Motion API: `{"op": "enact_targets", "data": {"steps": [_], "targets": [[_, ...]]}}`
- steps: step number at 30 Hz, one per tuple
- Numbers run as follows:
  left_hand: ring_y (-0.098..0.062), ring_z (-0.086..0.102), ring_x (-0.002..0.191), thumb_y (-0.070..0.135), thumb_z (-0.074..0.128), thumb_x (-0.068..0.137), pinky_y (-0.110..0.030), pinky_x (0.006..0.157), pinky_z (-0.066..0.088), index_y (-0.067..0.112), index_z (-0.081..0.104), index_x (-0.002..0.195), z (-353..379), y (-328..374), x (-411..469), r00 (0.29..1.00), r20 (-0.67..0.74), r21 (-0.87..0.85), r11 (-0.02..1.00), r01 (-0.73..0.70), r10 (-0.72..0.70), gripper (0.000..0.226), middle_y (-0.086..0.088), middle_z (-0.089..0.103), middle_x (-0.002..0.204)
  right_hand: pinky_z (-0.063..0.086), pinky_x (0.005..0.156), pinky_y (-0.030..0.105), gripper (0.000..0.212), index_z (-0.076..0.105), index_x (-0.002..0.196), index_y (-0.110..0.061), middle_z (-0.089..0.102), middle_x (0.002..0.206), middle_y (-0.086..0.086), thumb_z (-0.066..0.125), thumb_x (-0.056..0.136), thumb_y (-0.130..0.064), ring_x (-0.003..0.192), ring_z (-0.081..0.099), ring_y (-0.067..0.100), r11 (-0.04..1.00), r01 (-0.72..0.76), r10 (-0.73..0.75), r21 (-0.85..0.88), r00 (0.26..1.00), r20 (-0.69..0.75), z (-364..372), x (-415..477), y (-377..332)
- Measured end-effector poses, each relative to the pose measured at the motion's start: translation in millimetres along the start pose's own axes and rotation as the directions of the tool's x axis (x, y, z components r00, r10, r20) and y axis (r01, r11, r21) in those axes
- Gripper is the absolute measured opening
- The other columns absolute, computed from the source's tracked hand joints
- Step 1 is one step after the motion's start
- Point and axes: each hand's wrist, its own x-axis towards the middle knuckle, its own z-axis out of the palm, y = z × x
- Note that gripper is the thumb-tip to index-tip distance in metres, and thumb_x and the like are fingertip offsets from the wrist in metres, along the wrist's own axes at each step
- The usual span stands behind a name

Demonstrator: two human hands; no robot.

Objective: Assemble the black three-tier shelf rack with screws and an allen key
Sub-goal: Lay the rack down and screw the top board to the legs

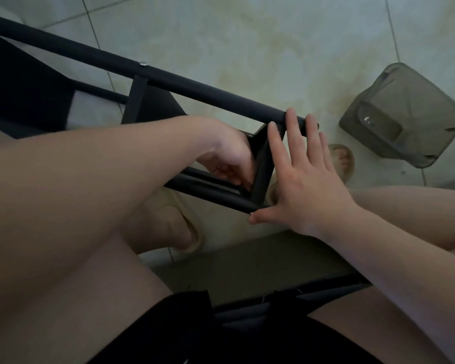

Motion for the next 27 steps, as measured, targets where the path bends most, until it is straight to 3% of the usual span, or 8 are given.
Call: {"op": "enact_targets", "data": {"steps": [5, 21, 27], "targets": [[-0.006, 0.061, 0.064, 0.008, 0.069, 0.088, -0.019, 0.061, 0.043, 0.014, 0.072, 0.095, 2.4, 2.1, 7.1, 0.996, 0.067, 0.045, 0.998, 0.048, -0.051, 0.009, 0.006, 0.071, 0.071, -0.015, 0.120, 0.051, 0.153, -0.024, 0.157, -0.016, -0.037, 0.161, 0.012, 0.069, 0.059, -0.087, 0.149, -0.030, 0.042, 1.000, -0.007, 0.007, -0.005, 1.000, 0.010, -1.7, -0.1, -1.8], [-0.008, 0.058, 0.069, 0.013, 0.066, 0.091, -0.019, 0.060, 0.041, 0.012, 0.069, 0.115, 8.2, -0.9, 9.5, 0.991, 0.065, 0.009, 0.993, 0.116, -0.117, 0.024, 0.007, 0.070, 0.079, -0.013, 0.121, 0.053, 0.153, -0.023, 0.157, -0.015, -0.035, 0.162, 0.014, 0.070, 0.059, -0.086, 0.149, -0.028, 0.043, 1.000, -0.019, 0.019, -0.013, 1.000, 0.017, -5.0, -0.1, -5.5], [-0.007, 0.057, 0.069, 0.012, 0.062, 0.093, -0.020, 0.061, 0.038, 0.012, 0.066, 0.109, 9.9, 0.4, 10.1, 0.988, 0.070, 0.015, 0.991, 0.135, -0.136, 0.016, 0.003, 0.067, 0.084, -0.012, 0.122, 0.054, 0.153, -0.024, 0.157, -0.015, -0.035, 0.161, 0.015, 0.069, 0.059, -0.087, 0.149, -0.028, 0.044, 0.999, -0.025, 0.026, -0.022, 0.999, 0.021, -5.5, -0.1, -6.3]]}}
